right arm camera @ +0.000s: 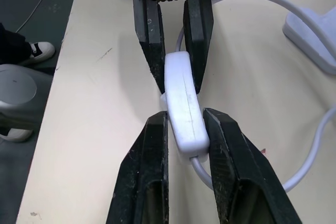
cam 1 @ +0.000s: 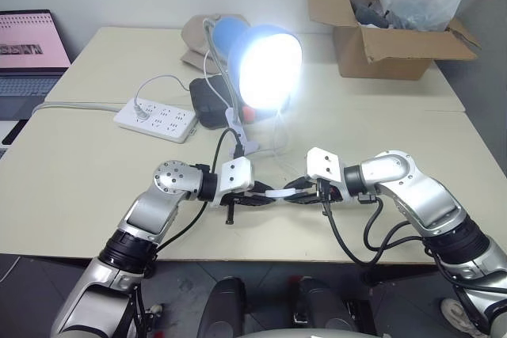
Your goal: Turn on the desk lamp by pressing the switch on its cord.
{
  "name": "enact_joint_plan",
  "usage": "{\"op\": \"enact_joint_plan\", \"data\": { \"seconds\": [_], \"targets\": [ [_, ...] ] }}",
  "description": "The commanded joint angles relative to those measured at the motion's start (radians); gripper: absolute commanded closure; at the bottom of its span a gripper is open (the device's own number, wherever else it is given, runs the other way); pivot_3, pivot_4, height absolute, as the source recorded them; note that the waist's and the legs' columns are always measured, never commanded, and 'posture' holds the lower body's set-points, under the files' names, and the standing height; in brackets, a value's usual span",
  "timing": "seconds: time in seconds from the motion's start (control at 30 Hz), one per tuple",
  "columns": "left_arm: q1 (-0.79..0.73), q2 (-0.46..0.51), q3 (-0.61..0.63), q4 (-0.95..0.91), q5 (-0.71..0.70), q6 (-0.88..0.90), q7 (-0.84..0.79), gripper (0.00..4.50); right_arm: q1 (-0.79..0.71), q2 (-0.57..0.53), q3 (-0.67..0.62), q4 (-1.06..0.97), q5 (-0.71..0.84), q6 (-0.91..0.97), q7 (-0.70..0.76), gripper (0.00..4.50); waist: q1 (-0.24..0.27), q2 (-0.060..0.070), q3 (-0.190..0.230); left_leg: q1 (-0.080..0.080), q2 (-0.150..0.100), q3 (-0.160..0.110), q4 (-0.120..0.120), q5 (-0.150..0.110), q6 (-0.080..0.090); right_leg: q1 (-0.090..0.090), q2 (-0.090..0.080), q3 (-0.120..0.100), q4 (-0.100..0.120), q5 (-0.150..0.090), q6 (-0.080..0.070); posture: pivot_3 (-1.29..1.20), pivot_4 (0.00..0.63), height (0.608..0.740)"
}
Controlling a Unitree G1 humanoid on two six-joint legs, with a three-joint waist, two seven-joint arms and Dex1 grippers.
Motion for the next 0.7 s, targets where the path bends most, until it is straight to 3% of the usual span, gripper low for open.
{"op": "enact_joint_plan", "data": {
  "seconds": [0.03, 0.27, 0.33, 0.47, 0.7],
  "targets": [
    [-0.029, -0.012, 0.033, -0.031, -0.020, -0.008, 0.021, 4.11, -0.001, 0.007, -0.005, -0.004, -0.014, -0.025, 0.011, 3.85, 0.000, 0.000, 0.000, 0.000, 0.000, 0.000, 0.000, 0.000, 0.000, 0.000, 0.000, 0.000, 0.000, 0.000, 0.000, 0.00, 0.150, 0.740],
    [-0.029, -0.015, 0.030, -0.026, -0.014, -0.015, 0.021, 4.11, -0.007, 0.029, -0.031, -0.006, 0.009, -0.006, 0.027, 3.91, 0.000, 0.000, 0.000, 0.000, 0.000, 0.000, 0.000, 0.000, 0.000, 0.000, 0.000, 0.000, 0.000, 0.000, 0.000, 0.00, 0.150, 0.740],
    [-0.026, -0.016, 0.027, -0.027, -0.008, -0.020, 0.022, 4.11, -0.005, 0.034, -0.044, -0.006, 0.021, -0.002, 0.033, 3.22, 0.000, 0.000, 0.000, 0.000, 0.000, 0.000, 0.000, 0.000, 0.000, 0.000, 0.000, 0.000, 0.000, 0.000, 0.000, 0.00, 0.150, 0.740],
    [-0.024, -0.012, 0.019, -0.024, 0.007, -0.035, 0.025, 4.11, 0.000, 0.041, -0.063, -0.019, 0.038, 0.014, 0.038, 2.50, 0.000, 0.000, 0.000, 0.000, 0.000, 0.000, 0.000, 0.000, 0.000, 0.000, 0.000, 0.000, 0.000, 0.000, 0.000, 0.00, 0.150, 0.740],
    [-0.034, -0.013, -0.007, 0.030, 0.079, -0.104, 0.056, 4.11, -0.007, 0.023, -0.122, -0.084, 0.090, 0.066, 0.031, 0.77, 0.000, 0.000, 0.000, 0.000, 0.000, 0.000, 0.000, 0.000, 0.000, 0.000, 0.000, 0.000, 0.000, 0.000, 0.000, 0.00, 0.150, 0.740]
  ]
}}
